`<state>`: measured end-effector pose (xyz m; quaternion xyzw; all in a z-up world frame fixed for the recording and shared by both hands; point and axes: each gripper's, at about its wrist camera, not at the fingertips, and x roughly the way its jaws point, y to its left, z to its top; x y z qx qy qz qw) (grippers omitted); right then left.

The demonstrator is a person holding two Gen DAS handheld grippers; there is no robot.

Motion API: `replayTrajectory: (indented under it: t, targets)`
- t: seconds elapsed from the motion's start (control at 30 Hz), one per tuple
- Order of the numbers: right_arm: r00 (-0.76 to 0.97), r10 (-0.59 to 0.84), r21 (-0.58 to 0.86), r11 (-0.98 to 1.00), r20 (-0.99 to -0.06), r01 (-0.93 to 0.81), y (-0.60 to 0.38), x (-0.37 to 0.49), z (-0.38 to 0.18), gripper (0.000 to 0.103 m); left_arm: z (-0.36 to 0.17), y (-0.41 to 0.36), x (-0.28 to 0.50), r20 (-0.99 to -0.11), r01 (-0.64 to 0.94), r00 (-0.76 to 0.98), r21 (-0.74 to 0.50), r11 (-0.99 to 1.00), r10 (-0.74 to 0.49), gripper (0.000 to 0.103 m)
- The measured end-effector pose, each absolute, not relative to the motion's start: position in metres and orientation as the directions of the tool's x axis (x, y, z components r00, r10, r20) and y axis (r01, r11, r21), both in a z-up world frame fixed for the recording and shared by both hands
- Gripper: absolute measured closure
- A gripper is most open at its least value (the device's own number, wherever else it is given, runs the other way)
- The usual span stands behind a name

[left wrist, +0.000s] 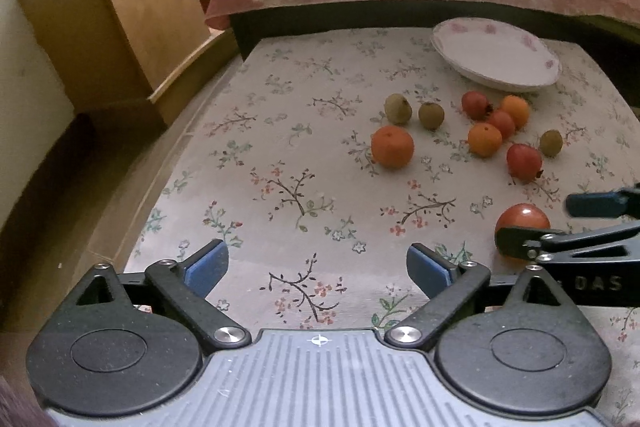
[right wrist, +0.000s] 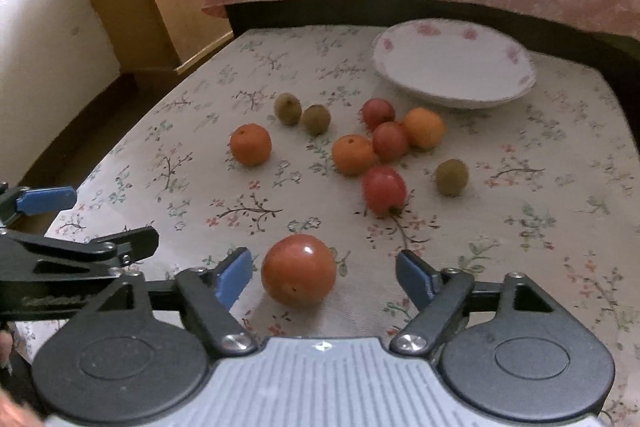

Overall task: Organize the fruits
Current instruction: 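Grasp the large red tomato with the right tool while the left tool grasps a tangerine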

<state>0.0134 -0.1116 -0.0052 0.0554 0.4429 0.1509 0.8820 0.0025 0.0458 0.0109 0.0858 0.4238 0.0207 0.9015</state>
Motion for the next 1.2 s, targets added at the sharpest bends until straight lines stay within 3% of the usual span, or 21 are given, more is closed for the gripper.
replayTrajectory:
  t: [0.13,0.27,0.33,0.47,0.83,1.03,1.2]
  targets:
    - [0.532,0.344,0.252,0.937,-0.774,-0.241,-0.106,0.019,-0.012,0.050,0.014,0.045,0.001,-0.751,0.024,0.646,0.194,0.981,0.133,0.005]
    - [0.530,0.345,0.227,0.934,-0.775,-0.276,-0.100,0.018,-0.014,0.060,0.017,0.042,0.001,-0.738,0.032,0.662,0.201,0.979,0.130,0.005]
    - [0.523,0.360,0.250,0.930,-0.772,-0.271,-0.103,0.019,-0.014,0.061,0.016,0.039,0.005,-0.746,0.052,0.658,0.186,0.981,0.106,0.009]
    - [0.530,0.349,0.247,0.935,-0.773,-0.255,-0.111,0.015,-0.010,0.061,0.012,0.033,0.021,-0.772,0.116,0.635,0.125,0.985,0.023,0.028]
    - [0.526,0.367,0.323,0.930,-0.767,-0.178,-0.134,0.023,-0.007,0.061,-0.006,0.015,0.081,-0.768,0.208,0.639,0.118,0.971,-0.044,0.035]
    - [0.510,0.378,0.350,0.924,-0.773,-0.153,-0.139,0.025,-0.010,0.061,-0.018,0.014,0.097,-0.787,0.229,0.609,0.058,0.972,-0.097,0.052]
    - [0.515,0.375,0.349,0.925,-0.771,-0.150,-0.140,0.024,-0.010,0.061,-0.026,0.010,0.102,-0.796,0.236,0.598,0.066,0.969,-0.091,0.059]
